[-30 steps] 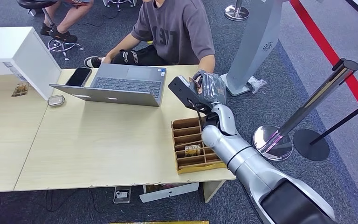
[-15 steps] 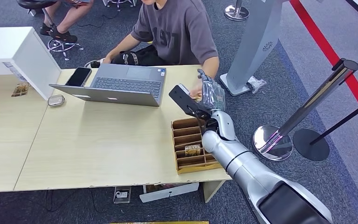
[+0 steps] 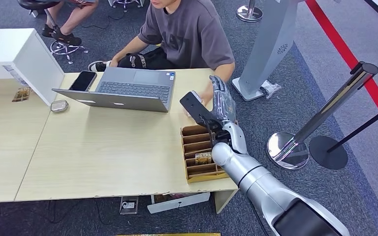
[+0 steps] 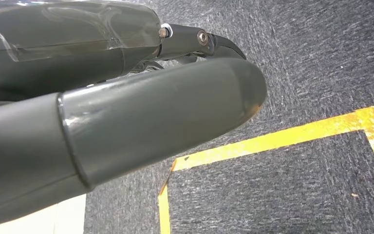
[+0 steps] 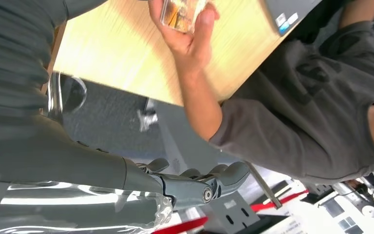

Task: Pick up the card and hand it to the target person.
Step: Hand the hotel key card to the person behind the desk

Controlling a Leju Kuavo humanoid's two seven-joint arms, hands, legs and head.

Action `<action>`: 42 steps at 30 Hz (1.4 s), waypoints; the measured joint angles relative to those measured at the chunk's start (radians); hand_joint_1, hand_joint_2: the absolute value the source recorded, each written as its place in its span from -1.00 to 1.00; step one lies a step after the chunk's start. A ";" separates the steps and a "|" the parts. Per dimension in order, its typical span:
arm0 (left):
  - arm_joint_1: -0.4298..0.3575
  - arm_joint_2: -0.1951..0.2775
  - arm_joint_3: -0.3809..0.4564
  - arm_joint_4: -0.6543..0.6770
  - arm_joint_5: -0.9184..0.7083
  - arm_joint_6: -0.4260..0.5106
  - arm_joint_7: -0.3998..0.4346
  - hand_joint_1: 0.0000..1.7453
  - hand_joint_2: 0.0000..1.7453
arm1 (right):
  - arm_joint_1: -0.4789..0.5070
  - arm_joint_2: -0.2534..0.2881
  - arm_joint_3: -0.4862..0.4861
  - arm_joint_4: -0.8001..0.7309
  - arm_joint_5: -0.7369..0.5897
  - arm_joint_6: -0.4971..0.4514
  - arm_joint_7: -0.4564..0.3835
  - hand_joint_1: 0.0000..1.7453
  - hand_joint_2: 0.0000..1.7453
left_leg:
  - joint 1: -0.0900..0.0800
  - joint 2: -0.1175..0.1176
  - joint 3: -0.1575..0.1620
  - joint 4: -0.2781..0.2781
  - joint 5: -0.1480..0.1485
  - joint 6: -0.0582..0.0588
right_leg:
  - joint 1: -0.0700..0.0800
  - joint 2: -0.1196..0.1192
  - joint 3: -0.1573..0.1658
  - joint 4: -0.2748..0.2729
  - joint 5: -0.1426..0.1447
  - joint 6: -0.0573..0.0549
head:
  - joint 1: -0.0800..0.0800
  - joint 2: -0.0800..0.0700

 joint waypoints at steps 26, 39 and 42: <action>0.007 0.000 0.001 0.000 0.040 0.016 0.007 -1.00 -1.00 | 0.319 -0.082 -0.095 -0.609 -0.372 -0.020 -0.094 -1.00 1.00 | 0.000 0.000 0.000 0.000 0.000 0.000 | 0.000 0.000 0.000 0.000 0.000 0.000 | 0.000 0.000; 0.007 0.000 0.003 0.000 0.052 0.021 0.006 -1.00 -1.00 | 0.457 -0.113 -0.092 -0.706 -0.380 -0.017 -0.092 -1.00 1.00 | 0.000 0.000 0.000 0.000 0.000 0.000 | 0.000 0.000 0.000 0.000 0.000 0.000 | 0.000 0.000; 0.007 0.000 0.003 0.000 0.052 0.022 0.006 -1.00 -1.00 | 0.475 -0.116 -0.090 -0.716 -0.387 -0.017 -0.095 -1.00 1.00 | 0.000 0.000 0.000 0.000 0.000 0.000 | 0.000 0.000 0.000 0.000 0.000 0.000 | 0.000 0.000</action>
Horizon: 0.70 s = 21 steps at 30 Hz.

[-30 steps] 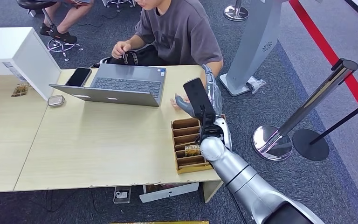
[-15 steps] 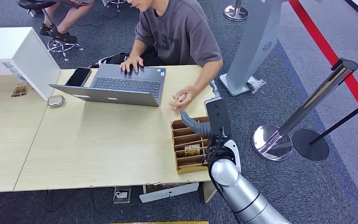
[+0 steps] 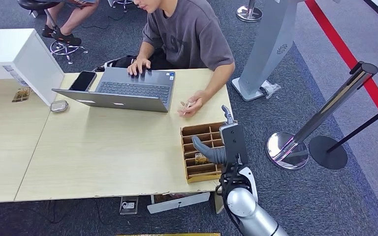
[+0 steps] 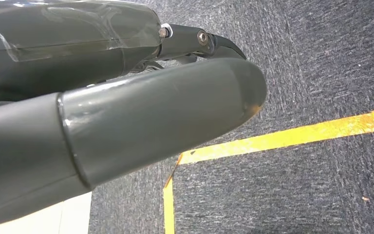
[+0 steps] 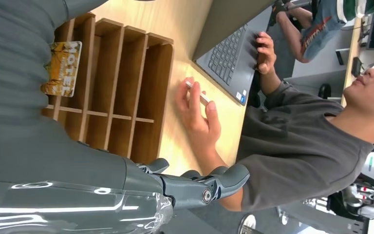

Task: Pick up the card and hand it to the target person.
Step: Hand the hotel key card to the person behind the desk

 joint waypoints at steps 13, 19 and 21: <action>0.000 0.000 0.002 0.000 0.003 0.004 0.012 -1.00 -1.00 | 0.029 -0.001 0.009 -0.005 -0.070 0.002 -0.031 -1.00 1.00 | 0.000 0.000 0.000 0.000 0.000 0.000 | 0.000 0.000 0.000 0.000 0.000 0.000 | 0.000 0.000; 0.000 0.001 0.002 0.000 0.000 0.004 0.010 -1.00 -1.00 | 0.032 -0.001 0.020 -0.002 -0.103 -0.005 -0.034 -1.00 1.00 | 0.000 0.000 0.000 0.000 0.000 0.000 | 0.000 0.000 0.000 0.000 0.000 0.000 | 0.000 0.000; -0.001 0.003 0.002 0.000 0.000 0.004 0.009 -1.00 -1.00 | 0.033 -0.001 0.024 0.003 -0.120 -0.003 -0.035 -1.00 1.00 | 0.000 0.000 0.000 0.000 0.000 0.000 | 0.000 0.000 0.000 0.000 0.000 0.000 | 0.000 0.000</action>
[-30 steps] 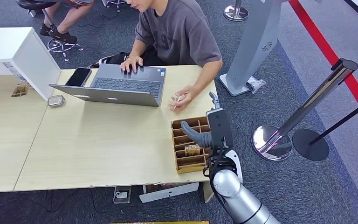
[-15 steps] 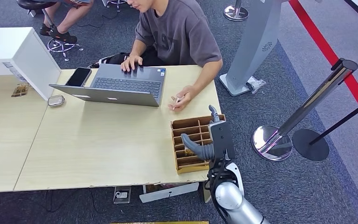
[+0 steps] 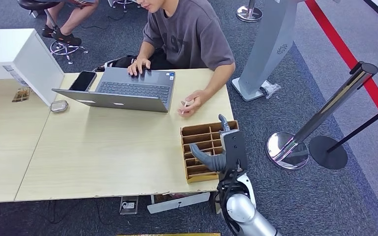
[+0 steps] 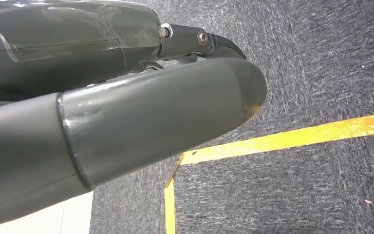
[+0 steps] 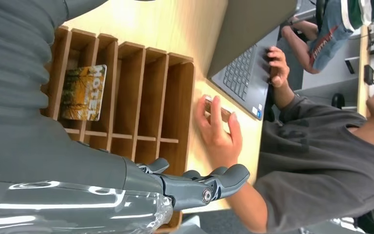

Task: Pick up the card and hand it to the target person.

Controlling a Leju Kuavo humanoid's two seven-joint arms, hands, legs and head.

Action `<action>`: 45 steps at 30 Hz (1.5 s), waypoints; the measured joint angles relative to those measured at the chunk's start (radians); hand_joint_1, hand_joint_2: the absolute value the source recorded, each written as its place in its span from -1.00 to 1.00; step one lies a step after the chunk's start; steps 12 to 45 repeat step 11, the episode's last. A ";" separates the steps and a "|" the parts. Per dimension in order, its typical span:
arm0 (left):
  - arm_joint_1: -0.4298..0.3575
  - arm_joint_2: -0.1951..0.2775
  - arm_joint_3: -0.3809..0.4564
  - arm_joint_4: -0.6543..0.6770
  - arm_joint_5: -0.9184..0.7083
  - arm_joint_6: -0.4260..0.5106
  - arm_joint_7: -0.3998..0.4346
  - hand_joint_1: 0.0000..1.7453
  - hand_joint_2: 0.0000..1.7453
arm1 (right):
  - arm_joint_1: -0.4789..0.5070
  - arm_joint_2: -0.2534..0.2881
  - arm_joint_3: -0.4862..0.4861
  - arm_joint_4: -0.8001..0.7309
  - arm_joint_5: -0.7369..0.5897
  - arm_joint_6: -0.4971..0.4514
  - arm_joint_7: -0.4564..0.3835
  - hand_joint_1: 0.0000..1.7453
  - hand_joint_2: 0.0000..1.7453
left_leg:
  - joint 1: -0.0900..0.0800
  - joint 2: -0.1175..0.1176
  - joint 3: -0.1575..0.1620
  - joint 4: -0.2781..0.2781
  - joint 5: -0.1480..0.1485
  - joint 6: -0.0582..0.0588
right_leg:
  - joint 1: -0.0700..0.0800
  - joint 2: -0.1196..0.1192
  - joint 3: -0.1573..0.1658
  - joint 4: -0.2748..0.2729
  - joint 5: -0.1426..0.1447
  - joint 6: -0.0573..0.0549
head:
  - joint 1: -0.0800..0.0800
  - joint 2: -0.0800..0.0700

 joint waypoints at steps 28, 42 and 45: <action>0.000 0.003 0.000 0.000 0.001 -0.001 0.000 -1.00 -1.00 | 0.000 0.000 0.001 0.019 -0.033 0.003 -0.006 -1.00 1.00 | 0.000 0.000 0.000 0.000 0.000 0.000 | 0.000 0.000 0.000 0.000 0.000 0.000 | 0.000 0.000; 0.000 0.003 0.000 0.000 0.001 -0.001 0.000 -1.00 -1.00 | 0.000 0.000 0.001 0.019 -0.033 0.003 -0.006 -1.00 1.00 | 0.000 0.000 0.000 0.000 0.000 0.000 | 0.000 0.000 0.000 0.000 0.000 0.000 | 0.000 0.000; 0.000 0.003 0.000 0.000 0.001 -0.001 0.000 -1.00 -1.00 | 0.000 0.000 0.001 0.019 -0.033 0.003 -0.006 -1.00 1.00 | 0.000 0.000 0.000 0.000 0.000 0.000 | 0.000 0.000 0.000 0.000 0.000 0.000 | 0.000 0.000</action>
